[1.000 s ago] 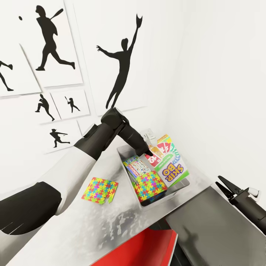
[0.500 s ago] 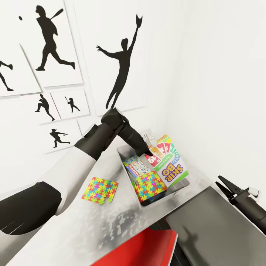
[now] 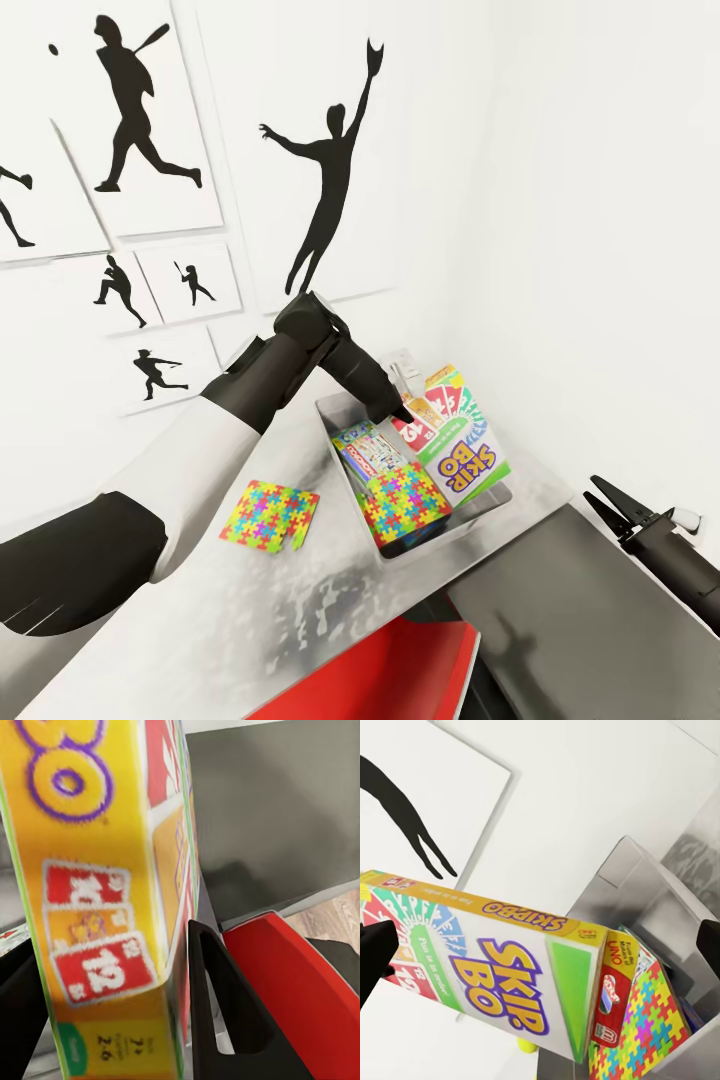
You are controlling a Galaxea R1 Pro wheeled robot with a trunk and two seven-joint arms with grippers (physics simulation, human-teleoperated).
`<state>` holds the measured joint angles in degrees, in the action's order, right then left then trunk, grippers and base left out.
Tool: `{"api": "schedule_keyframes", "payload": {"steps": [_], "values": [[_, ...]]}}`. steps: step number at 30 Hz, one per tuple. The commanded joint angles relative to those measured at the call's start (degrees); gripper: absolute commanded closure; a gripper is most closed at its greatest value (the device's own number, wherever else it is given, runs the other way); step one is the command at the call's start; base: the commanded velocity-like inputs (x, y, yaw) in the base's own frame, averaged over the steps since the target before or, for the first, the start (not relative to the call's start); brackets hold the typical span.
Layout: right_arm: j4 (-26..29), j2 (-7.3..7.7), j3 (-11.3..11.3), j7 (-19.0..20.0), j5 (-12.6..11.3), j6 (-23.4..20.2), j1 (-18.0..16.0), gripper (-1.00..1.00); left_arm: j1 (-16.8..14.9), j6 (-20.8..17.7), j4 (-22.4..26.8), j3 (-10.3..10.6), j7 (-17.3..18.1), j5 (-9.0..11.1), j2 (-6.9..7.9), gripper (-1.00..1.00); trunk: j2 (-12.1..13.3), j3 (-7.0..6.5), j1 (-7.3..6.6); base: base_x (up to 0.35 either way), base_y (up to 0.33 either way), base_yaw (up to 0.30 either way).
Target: Put all the toys in the child's room - the three board games (two on the bed and one on the table), the two jigsaw puzzles on the table, and the tennis ball on the table - inside the toy box on the table in the child's room.
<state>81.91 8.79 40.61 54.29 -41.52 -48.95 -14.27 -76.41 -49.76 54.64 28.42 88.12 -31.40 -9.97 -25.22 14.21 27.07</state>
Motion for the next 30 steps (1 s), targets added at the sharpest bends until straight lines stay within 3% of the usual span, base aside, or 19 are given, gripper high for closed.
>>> {"api": "schedule_keyframes", "payload": {"steps": [1,7,21,30], "values": [[0.0,0.0,0.1,0.1,-0.1,-0.3,-0.1,-1.0,-0.1,-0.6,0.0,0.0,0.5,-0.6,-0.03,1.0,-0.1,0.11,0.03,0.0,0.0,0.0],[0.0,0.0,0.1,0.3,-0.1,-0.4,-0.1,-1.0,-0.1,-0.6,0.0,0.0,0.5,-0.6,-0.03,1.0,-0.1,0.07,0.03,0.0,0.0,-0.037],[0.0,0.09,0.1,1.9,0.1,-0.4,-0.1,-1.0,-0.1,-0.6,0.0,0.1,0.5,-0.6,-0.03,1.0,-0.1,-0.38,0.03,0.0,0.0,-0.235],[0.0,0.09,0.1,1.9,0.2,-0.4,-0.1,-1.0,-0.1,-0.6,0.0,0.1,0.5,-0.6,-0.03,1.0,-0.1,-0.41,0.03,0.0,0.0,-0.024]]}}
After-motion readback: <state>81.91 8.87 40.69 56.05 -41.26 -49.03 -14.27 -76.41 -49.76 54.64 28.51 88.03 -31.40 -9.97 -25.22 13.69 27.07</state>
